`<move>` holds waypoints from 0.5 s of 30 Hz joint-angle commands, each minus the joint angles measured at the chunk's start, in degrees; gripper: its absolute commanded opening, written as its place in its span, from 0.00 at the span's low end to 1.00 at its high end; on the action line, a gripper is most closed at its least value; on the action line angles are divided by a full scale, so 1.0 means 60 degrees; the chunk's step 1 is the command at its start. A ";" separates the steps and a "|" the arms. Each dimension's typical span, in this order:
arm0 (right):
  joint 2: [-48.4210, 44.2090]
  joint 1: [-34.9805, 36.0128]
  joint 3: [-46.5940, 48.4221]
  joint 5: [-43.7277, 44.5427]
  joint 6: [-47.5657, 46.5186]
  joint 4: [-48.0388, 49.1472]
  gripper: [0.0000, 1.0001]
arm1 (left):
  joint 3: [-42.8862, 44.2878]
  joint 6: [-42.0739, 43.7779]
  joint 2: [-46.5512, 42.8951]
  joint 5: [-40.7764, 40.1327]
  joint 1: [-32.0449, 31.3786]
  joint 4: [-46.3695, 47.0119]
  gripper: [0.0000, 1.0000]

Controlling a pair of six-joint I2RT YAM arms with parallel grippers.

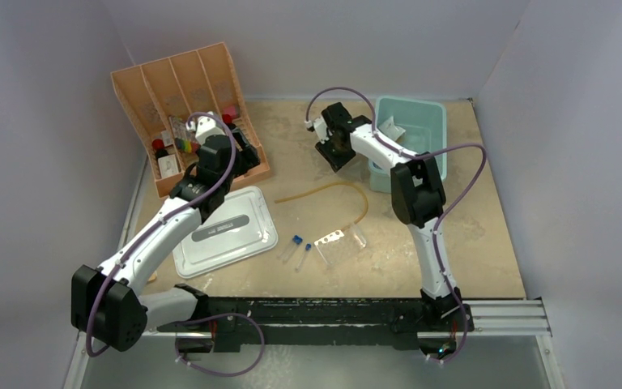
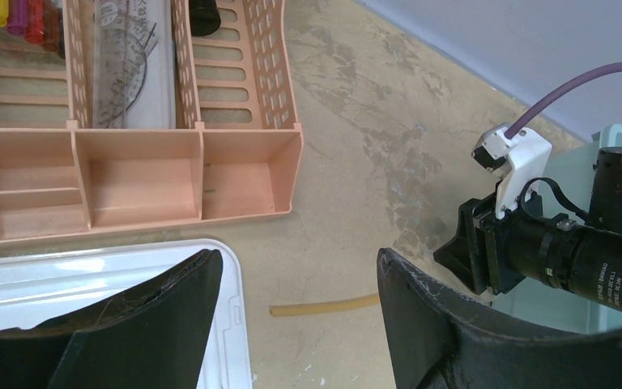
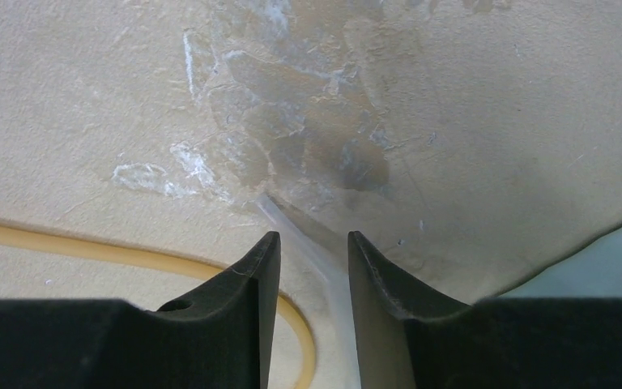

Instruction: Organize the chemistry lab equipment

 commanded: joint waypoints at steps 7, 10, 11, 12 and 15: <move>0.0191 0.0067 0.0397 -0.0388 -0.0576 -0.0538 0.37 | 0.0118 -0.0074 -0.0165 0.0019 0.0080 0.0164 0.69; 0.0164 0.0070 0.0262 -0.0630 -0.0722 -0.0575 0.40 | 0.0087 -0.0118 -0.0197 0.0019 0.0080 0.0164 0.69; 0.0145 0.0066 0.0199 -0.0605 -0.0734 -0.0527 0.42 | 0.0093 -0.0123 -0.0205 0.0019 0.0080 0.0164 0.69; 0.0134 0.0073 0.0152 -0.0549 -0.0749 -0.0478 0.43 | 0.0086 -0.0144 -0.0211 0.0019 0.0080 0.0164 0.69; 0.0179 0.0059 0.0149 -0.0489 -0.0805 -0.0455 0.43 | 0.0048 -0.0186 -0.0238 0.0019 0.0080 0.0164 0.69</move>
